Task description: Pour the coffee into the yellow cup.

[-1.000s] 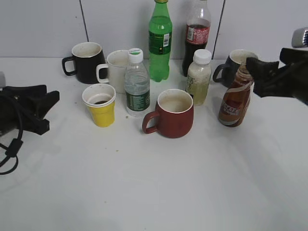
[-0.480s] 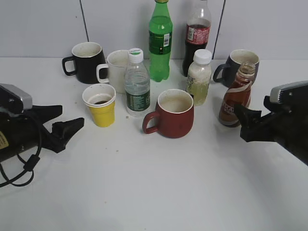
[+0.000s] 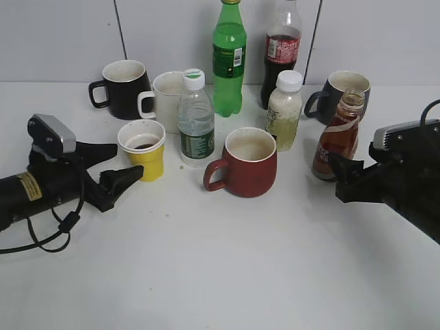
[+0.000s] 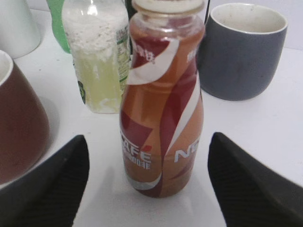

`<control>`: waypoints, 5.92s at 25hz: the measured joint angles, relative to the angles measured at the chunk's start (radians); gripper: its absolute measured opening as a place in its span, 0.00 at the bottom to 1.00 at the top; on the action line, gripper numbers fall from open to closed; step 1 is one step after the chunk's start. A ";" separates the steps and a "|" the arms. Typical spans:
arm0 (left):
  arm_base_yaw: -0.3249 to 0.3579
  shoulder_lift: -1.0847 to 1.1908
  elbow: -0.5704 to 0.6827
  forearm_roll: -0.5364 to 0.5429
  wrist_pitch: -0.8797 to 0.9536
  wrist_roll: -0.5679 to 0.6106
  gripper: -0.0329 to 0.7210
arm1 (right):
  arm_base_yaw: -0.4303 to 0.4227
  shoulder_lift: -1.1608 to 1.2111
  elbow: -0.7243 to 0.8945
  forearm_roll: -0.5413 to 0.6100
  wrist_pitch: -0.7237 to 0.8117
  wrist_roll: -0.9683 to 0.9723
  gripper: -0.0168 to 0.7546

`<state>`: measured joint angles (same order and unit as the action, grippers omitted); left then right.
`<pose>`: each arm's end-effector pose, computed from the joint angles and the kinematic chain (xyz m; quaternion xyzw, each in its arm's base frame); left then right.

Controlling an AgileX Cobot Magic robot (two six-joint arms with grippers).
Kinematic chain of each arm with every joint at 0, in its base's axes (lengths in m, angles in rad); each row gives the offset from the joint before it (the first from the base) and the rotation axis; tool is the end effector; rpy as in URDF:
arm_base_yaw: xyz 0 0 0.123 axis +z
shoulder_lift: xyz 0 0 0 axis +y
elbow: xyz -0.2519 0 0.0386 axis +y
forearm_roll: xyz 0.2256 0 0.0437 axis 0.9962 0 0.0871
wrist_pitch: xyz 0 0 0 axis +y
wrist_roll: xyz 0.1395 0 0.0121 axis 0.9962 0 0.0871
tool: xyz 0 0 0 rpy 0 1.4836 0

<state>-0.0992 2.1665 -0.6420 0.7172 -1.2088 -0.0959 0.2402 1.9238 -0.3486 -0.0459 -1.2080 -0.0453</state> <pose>0.3216 -0.1185 0.0504 0.3027 0.7328 -0.2356 0.5621 0.2904 0.0773 0.0814 -0.1328 0.7878 0.0707 0.5973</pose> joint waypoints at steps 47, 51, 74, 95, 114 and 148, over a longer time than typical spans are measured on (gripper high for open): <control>-0.081 0.187 -0.293 -0.064 0.033 0.000 0.55 | 0.000 0.004 -0.039 0.013 -0.001 0.000 0.78; -0.081 0.188 -0.289 -0.063 0.017 0.000 0.53 | 0.000 0.014 -0.041 0.013 -0.002 -0.001 0.78; -0.081 0.003 -0.095 -0.009 0.008 -0.005 0.52 | 0.000 0.224 -0.221 0.081 -0.002 0.045 0.81; -0.081 0.002 -0.091 0.102 0.008 -0.042 0.58 | 0.000 0.318 -0.314 0.070 -0.006 0.040 0.68; -0.220 -0.070 -0.089 0.079 0.008 -0.118 0.59 | 0.002 -0.080 -0.311 -0.268 0.209 -0.021 0.68; -0.446 -0.161 -0.134 0.112 0.204 -0.268 0.59 | 0.140 -0.101 -0.441 -0.412 0.422 -0.884 0.68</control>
<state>-0.5452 2.0058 -0.7756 0.8292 -1.0045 -0.3635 0.3801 1.8232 -0.7892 -0.4576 -0.7864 -0.9296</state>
